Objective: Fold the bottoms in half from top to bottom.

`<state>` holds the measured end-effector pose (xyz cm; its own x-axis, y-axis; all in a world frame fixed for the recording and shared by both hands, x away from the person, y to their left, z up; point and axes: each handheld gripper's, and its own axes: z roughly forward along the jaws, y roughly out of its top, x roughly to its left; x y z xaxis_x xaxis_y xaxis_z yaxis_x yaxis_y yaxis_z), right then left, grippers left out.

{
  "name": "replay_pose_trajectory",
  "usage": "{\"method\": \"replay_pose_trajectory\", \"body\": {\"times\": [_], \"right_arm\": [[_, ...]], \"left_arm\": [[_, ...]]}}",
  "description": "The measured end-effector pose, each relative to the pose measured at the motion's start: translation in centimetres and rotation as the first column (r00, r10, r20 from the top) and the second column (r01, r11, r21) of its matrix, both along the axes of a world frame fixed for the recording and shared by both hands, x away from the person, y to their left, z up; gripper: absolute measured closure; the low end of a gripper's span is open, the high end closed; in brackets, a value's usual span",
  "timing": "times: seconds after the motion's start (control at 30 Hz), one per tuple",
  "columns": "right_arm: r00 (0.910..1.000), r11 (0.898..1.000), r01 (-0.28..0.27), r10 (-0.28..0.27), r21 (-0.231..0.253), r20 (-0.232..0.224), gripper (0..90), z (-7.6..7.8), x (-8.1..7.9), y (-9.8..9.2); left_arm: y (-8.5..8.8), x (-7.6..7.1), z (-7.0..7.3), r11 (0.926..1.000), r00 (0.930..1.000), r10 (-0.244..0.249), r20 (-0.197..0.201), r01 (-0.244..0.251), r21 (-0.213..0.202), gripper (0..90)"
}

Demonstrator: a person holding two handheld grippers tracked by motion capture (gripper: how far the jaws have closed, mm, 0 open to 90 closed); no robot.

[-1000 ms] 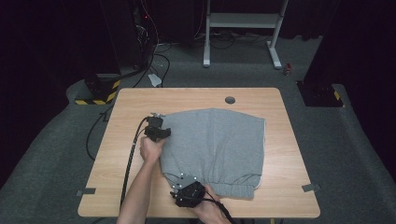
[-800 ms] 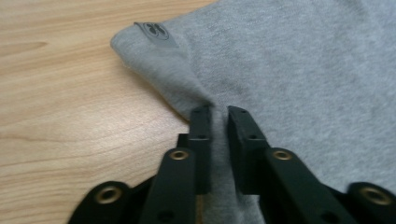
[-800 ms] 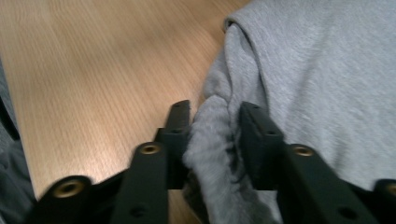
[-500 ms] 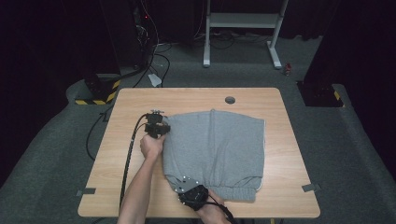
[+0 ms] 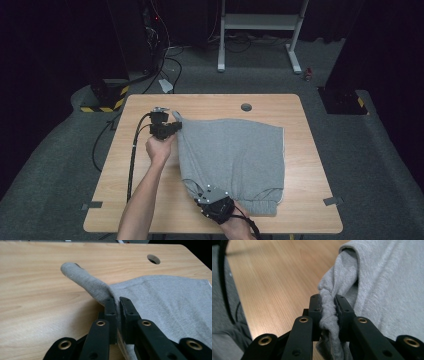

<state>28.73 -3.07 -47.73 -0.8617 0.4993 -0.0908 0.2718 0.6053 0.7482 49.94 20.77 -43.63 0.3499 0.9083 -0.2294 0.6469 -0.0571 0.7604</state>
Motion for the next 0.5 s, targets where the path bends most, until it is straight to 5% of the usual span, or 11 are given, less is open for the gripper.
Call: {"method": "replay_pose_trajectory", "body": {"times": [0.13, 0.27, 0.47, 0.5], "right_arm": [[0.9999, 1.000, -0.008, 0.008, 0.022, -0.008, 77.8, 1.3, 0.3, -0.5], [0.9992, 0.999, -0.018, 0.020, 0.036, -0.034, 78.0, 1.7, 0.7, -0.3], [0.9970, 0.997, -0.061, 0.064, 0.051, -0.044, 78.5, 2.7, 1.7, 1.4], [0.9947, 0.994, -0.087, 0.090, 0.069, -0.050, 78.4, 3.2, 1.9, 2.0]], "left_arm": [[0.9, -0.2, 0.8, 0.9993, 1.0000, 0.006, 0.007, -0.006, -0.037, 85.0], [1.8, -0.1, 1.2, 0.9995, 0.9999, 0.014, -0.004, -0.014, -0.028, 85.2], [4.9, -0.4, 1.8, 0.9966, 0.9973, 0.072, -0.009, -0.073, -0.038, 85.4], [6.1, -0.9, 2.5, 0.9937, 0.9965, 0.083, -0.008, -0.084, -0.074, 85.4]]}}
